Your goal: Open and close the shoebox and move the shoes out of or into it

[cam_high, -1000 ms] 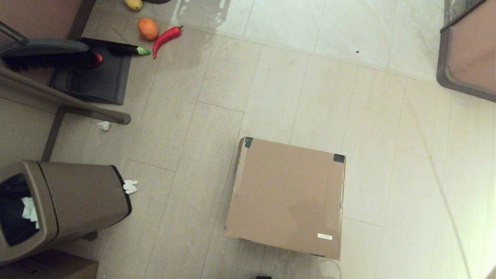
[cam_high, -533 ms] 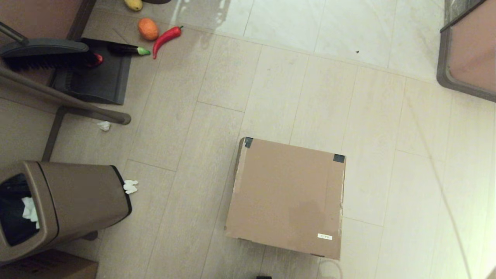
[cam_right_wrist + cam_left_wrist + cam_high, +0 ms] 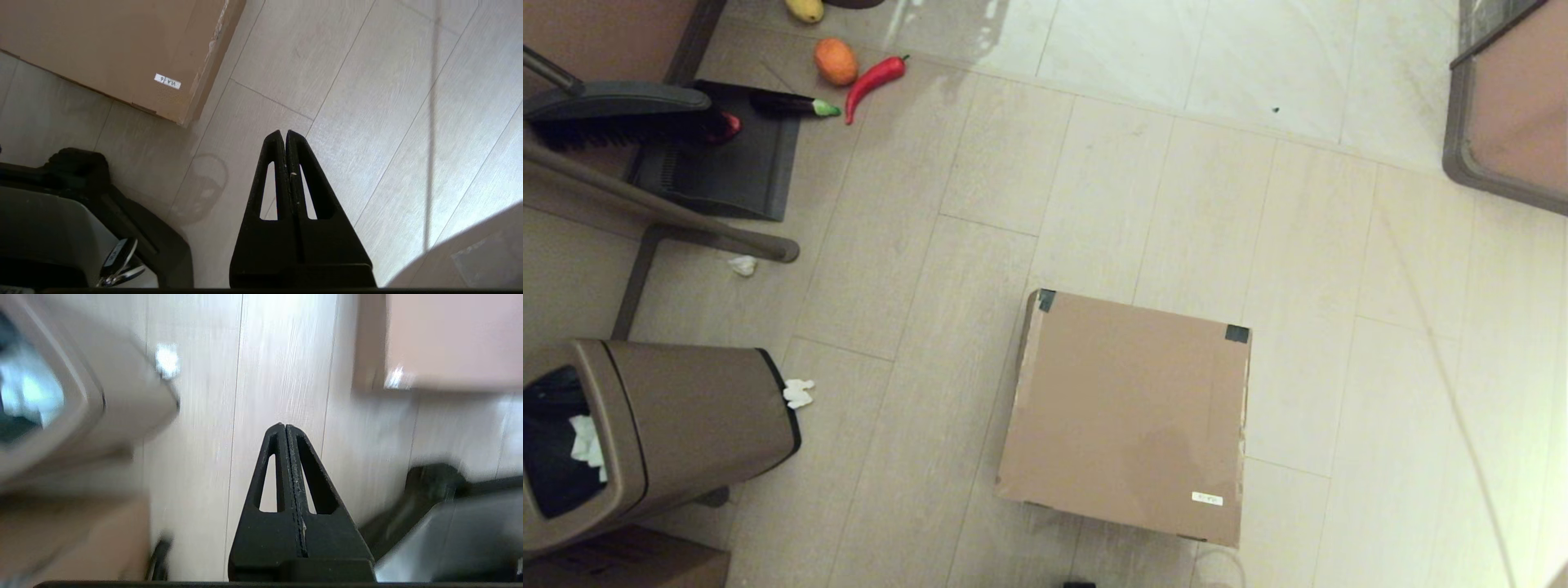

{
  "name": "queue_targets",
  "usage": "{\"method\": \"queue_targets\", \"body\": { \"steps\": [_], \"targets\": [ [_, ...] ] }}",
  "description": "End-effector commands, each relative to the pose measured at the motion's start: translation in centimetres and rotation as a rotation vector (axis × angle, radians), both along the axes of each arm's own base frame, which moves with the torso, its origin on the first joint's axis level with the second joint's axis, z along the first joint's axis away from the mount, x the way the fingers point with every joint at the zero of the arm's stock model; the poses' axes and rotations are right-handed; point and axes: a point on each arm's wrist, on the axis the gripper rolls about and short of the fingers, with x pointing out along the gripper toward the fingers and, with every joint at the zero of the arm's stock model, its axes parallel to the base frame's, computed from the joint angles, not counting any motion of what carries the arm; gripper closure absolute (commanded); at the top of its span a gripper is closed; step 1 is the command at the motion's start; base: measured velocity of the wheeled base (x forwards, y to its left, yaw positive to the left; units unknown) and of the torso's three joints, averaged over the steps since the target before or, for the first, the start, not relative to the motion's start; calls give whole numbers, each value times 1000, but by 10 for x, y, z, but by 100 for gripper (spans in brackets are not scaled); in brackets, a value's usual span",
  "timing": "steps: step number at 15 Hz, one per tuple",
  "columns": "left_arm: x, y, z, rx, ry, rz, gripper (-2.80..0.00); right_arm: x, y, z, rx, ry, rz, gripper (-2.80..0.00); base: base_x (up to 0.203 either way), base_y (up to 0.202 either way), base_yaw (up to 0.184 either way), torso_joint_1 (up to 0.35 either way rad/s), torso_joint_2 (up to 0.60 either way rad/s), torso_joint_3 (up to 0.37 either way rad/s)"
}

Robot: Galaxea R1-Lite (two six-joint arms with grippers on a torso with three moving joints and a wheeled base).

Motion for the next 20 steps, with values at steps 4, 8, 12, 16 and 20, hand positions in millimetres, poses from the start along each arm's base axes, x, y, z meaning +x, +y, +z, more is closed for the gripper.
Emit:
{"method": "queue_targets", "body": {
  "steps": [4, 8, 12, 16, 20],
  "targets": [
    [-3, 1, -6, -119, -26, 43, 0, 7, 0, 1, 75, -136, -9, 0, 0, 0, 0, 0, 0, 0],
    [-2, 1, -6, -137, -45, 48, 0, 8, -1, -2, 133, -118, -55, 0, 0, 0, 0, 0, 0, 0],
    [-2, 1, -6, -137, -45, 48, 0, 8, -1, -2, 135, -118, -57, 0, 0, 0, 0, 0, 0, 0],
    [-2, 1, -6, -137, -45, 48, 0, 8, -1, -2, 140, -118, -56, 0, 0, 0, 0, 0, 0, 0],
    [-2, 1, -6, -137, -45, 47, 0, 8, -1, -2, 159, -121, -59, 0, 0, 0, 0, 0, 0, 0]
  ]
}}
